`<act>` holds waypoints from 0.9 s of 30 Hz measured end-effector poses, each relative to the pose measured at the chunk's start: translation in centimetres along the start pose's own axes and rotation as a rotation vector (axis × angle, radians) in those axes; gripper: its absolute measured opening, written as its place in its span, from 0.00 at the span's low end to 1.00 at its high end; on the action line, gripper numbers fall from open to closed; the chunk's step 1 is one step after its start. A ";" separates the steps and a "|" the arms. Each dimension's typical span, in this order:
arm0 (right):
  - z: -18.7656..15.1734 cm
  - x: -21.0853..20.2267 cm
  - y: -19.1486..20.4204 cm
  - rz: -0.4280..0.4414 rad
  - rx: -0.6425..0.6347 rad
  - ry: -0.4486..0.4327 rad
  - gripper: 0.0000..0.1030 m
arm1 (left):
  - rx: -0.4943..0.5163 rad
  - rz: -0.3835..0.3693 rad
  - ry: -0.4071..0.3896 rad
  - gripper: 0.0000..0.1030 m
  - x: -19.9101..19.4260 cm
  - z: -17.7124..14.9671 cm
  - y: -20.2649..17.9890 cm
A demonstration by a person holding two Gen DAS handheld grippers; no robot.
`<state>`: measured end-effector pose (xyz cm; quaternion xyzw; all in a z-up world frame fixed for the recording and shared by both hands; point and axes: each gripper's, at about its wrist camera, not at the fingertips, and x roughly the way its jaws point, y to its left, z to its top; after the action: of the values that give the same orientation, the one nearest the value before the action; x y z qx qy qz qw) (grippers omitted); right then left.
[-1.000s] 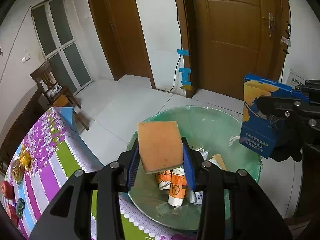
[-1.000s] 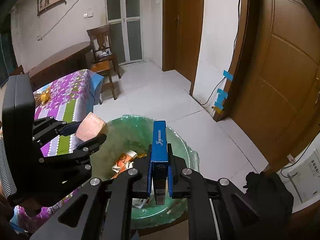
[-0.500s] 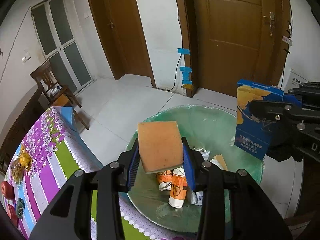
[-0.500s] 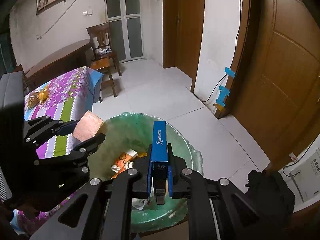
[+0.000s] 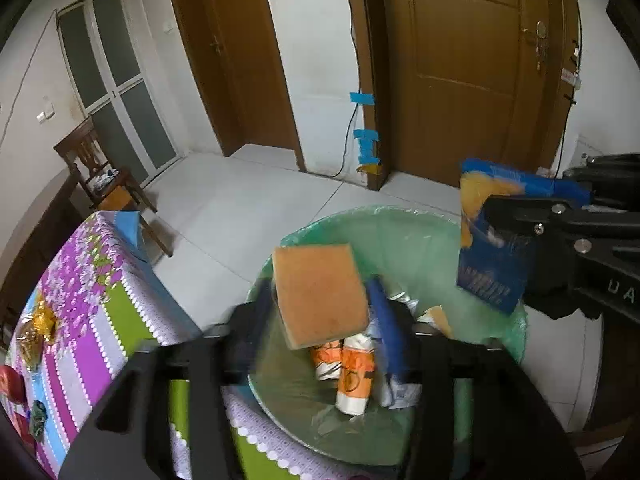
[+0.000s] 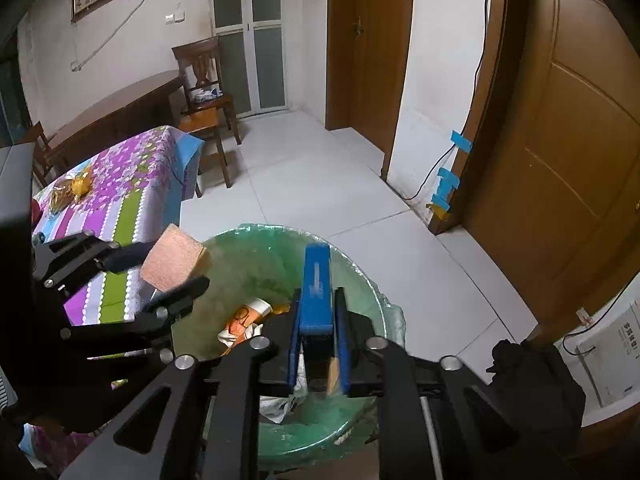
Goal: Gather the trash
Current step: 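Open both grippers to drop the booklet and sponge into the bin, then move both open grippers back over the tablecloth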
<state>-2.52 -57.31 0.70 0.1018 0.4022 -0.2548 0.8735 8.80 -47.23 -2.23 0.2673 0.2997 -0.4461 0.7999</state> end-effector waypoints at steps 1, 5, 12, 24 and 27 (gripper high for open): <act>0.0 0.2 0.0 -0.002 0.000 0.004 0.19 | -0.010 0.010 -0.004 0.75 -0.1 -0.1 0.2; -0.1 0.9 0.0 0.019 0.011 0.031 0.24 | -0.037 0.004 0.011 0.75 0.0 -0.3 1.0; -0.4 0.8 -0.1 0.012 0.008 0.025 0.24 | -0.042 0.004 0.013 0.75 -0.1 -0.7 1.5; -0.8 -0.2 0.4 -0.022 -0.002 -0.011 0.24 | -0.082 0.029 -0.004 0.75 -1.6 -1.8 3.1; -1.0 -0.6 1.3 -0.005 -0.003 -0.049 0.24 | -0.112 0.055 -0.008 0.75 -2.3 -2.8 4.6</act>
<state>-2.83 -55.59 0.50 0.0933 0.3812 -0.2586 0.8827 11.16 -41.95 -1.76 0.2283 0.3136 -0.4074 0.8268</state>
